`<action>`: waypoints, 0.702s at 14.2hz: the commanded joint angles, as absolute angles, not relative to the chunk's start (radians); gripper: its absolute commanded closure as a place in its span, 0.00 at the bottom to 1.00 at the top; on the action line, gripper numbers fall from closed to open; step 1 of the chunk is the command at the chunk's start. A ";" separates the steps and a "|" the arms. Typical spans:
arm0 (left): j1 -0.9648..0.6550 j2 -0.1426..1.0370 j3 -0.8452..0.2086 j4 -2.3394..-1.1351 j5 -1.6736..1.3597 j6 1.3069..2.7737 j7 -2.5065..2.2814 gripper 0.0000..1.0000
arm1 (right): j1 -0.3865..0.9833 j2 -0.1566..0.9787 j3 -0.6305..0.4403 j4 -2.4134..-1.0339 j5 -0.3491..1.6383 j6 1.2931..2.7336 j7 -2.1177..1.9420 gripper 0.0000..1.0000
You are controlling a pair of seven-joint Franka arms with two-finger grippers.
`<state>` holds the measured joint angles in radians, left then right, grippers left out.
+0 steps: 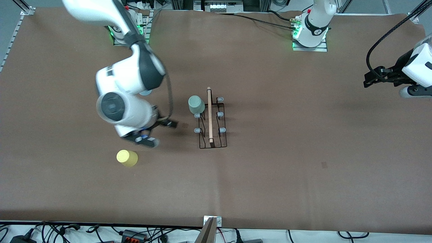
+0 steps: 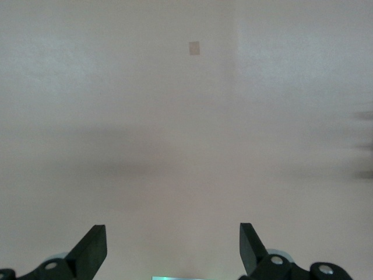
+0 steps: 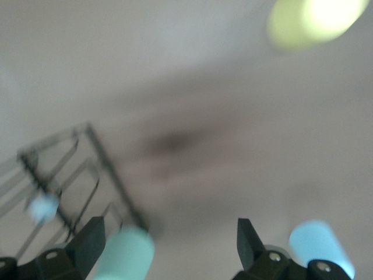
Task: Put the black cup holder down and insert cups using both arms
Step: 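Reach and grasp the yellow cup with the right gripper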
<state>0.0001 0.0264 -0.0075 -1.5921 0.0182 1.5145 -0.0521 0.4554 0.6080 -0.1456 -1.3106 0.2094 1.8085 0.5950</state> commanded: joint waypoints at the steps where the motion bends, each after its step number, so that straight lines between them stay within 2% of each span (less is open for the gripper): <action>1: 0.003 0.025 0.005 -1.594 0.009 1.522 -0.025 0.00 | 0.372 0.678 -0.166 -1.295 0.171 1.926 0.432 0.00; 6: 0.003 0.025 0.003 -1.594 0.009 1.520 -0.025 0.00 | 0.270 0.770 -0.166 -1.295 0.130 2.017 0.255 0.00; 10: 0.003 0.025 0.003 -1.594 0.009 1.520 -0.025 0.00 | 0.264 0.824 -0.166 -1.296 0.132 2.095 0.221 0.00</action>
